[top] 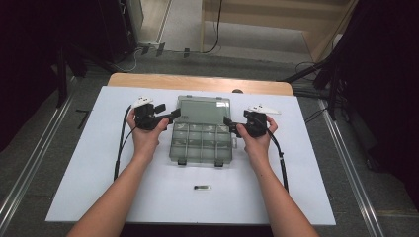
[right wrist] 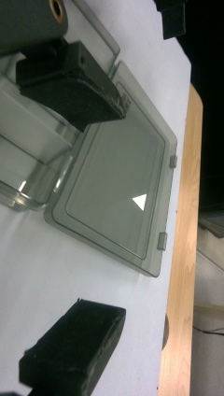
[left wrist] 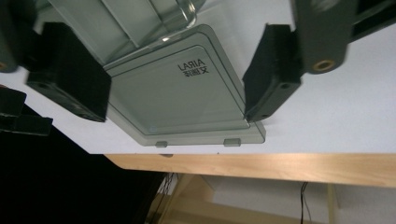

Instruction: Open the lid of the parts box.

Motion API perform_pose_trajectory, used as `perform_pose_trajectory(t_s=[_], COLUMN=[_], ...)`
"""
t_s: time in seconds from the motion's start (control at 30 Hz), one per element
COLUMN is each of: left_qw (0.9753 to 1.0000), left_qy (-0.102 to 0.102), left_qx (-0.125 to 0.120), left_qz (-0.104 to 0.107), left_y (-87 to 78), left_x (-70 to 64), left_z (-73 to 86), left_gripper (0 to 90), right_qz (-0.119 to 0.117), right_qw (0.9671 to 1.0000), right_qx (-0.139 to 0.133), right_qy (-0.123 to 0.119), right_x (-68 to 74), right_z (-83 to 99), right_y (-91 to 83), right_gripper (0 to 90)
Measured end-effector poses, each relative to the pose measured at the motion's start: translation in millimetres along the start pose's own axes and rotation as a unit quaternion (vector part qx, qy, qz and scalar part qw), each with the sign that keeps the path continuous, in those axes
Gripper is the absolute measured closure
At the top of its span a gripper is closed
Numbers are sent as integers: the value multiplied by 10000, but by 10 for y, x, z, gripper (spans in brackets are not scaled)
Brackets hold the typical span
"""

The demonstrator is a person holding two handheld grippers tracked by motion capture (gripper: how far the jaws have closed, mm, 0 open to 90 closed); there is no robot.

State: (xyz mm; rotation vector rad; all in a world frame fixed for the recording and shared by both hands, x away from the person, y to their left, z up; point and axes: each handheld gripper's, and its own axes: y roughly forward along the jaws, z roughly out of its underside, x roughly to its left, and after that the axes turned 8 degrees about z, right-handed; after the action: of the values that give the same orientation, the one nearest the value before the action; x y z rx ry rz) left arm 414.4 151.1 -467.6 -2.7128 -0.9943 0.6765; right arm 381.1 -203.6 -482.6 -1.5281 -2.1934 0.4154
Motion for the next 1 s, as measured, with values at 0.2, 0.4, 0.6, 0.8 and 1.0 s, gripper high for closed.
perform_pose_trajectory(t_s=[0.2,0.4,0.6,0.8,1.0], left_qw=[9991,9984,9983,9980,9974], left_qy=[176,330,415,521,656], left_qx=[-177,-203,-189,-110,-73], left_qz=[341,410,360,328,296], left_y=[-185,-338,-463,-582,-734], left_x=[-72,-127,-175,-233,-300], left_z=[34,98,187,321,447], left_gripper=[5,0,0,0,0], right_qz=[-152,-180,-270,-259,-361], right_qw=[9997,9991,9987,9974,9971], right_qx=[-74,-146,-210,-293,-342], right_qy=[-151,-354,-382,-603,-585], right_x=[59,120,184,262,288], right_z=[61,126,196,277,369], right_y=[-141,-290,-441,-581,-703], right_gripper=[0,0,0,0,0])
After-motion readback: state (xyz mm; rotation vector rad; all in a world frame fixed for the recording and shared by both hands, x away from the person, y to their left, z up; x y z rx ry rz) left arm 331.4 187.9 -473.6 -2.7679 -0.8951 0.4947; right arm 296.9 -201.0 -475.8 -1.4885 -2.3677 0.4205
